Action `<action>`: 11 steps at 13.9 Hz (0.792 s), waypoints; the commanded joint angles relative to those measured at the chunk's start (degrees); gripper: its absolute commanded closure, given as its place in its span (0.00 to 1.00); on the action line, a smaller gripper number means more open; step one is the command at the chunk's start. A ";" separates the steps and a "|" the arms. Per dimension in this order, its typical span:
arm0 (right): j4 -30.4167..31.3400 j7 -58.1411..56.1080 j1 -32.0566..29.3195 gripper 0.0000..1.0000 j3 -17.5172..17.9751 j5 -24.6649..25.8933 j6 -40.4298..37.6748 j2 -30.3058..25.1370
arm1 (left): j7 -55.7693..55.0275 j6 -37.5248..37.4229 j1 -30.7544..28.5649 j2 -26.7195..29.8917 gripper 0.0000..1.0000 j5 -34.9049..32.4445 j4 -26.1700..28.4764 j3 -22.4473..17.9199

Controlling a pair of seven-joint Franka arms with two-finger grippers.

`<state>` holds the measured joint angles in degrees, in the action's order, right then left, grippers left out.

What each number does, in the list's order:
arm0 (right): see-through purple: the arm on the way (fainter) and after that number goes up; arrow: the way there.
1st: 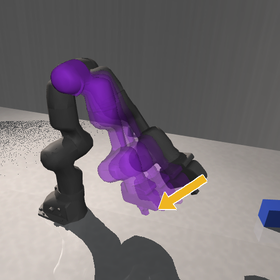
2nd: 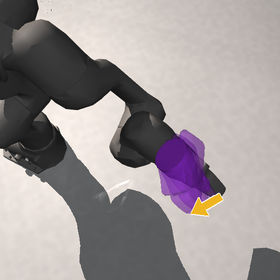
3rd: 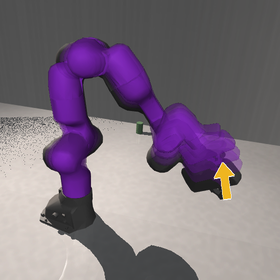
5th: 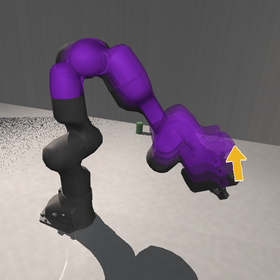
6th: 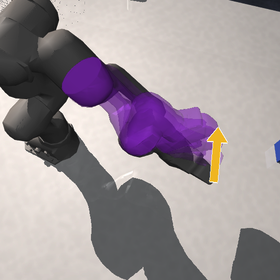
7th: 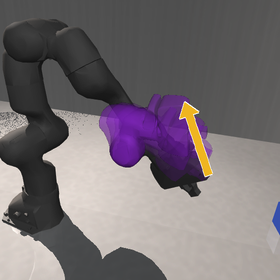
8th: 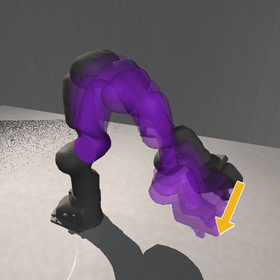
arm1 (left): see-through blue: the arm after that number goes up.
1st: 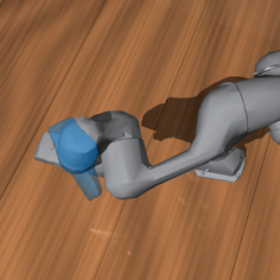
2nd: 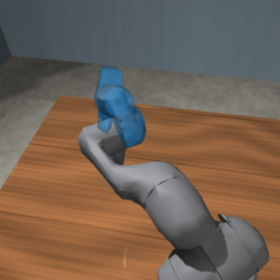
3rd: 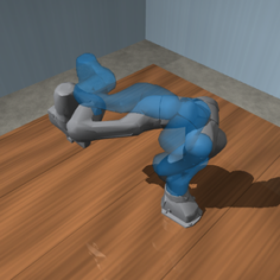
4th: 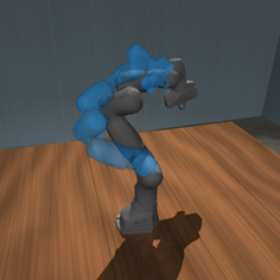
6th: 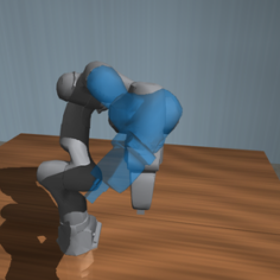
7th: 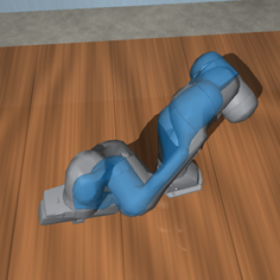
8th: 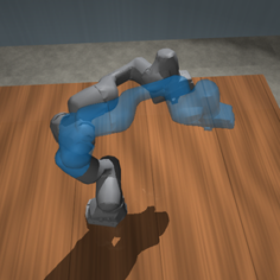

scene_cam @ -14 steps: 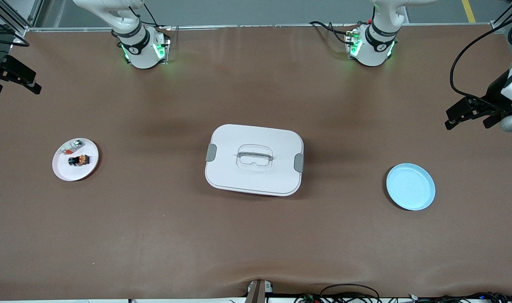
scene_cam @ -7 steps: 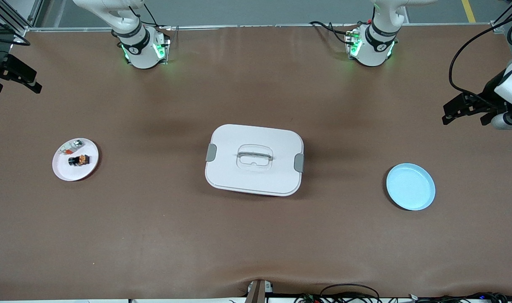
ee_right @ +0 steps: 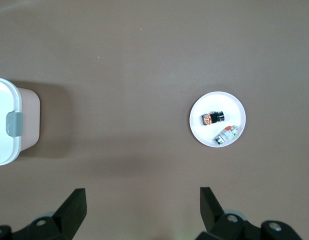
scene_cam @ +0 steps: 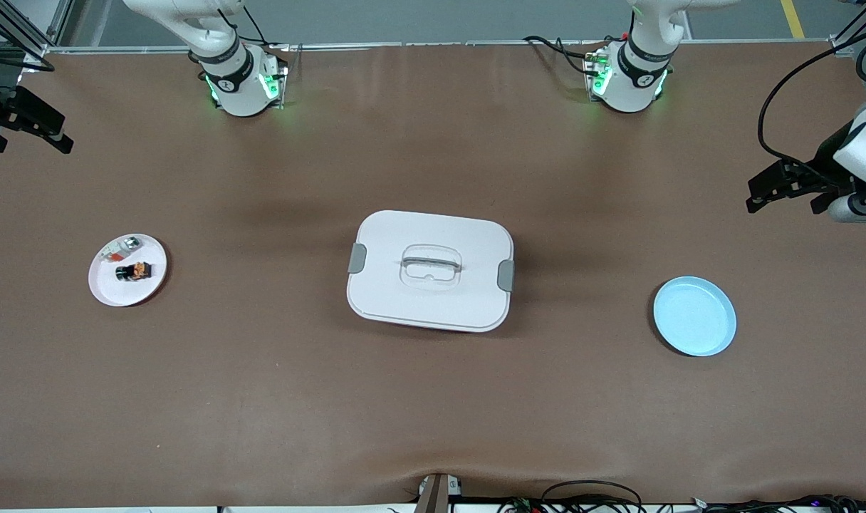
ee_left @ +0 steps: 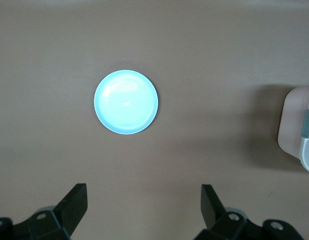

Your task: Transfer orange switch to right arm and place

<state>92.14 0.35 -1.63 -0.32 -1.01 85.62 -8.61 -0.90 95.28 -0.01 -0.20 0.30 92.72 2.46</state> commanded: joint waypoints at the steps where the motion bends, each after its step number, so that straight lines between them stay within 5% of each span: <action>1: 1.56 -0.17 0.66 0.00 -0.29 0.93 0.95 -1.49 | 1.16 -0.98 -0.16 -0.16 0.00 0.23 -0.78 0.09; 11: 1.64 0.62 0.40 0.00 -0.73 0.14 0.33 -1.67 | 1.16 -0.98 -0.25 -0.24 0.00 0.32 -0.78 0.09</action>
<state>92.35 0.40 -1.63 -0.51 -0.95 85.84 -8.66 -0.90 95.28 -0.02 -0.20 0.30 92.72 2.45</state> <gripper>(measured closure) 0.000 0.000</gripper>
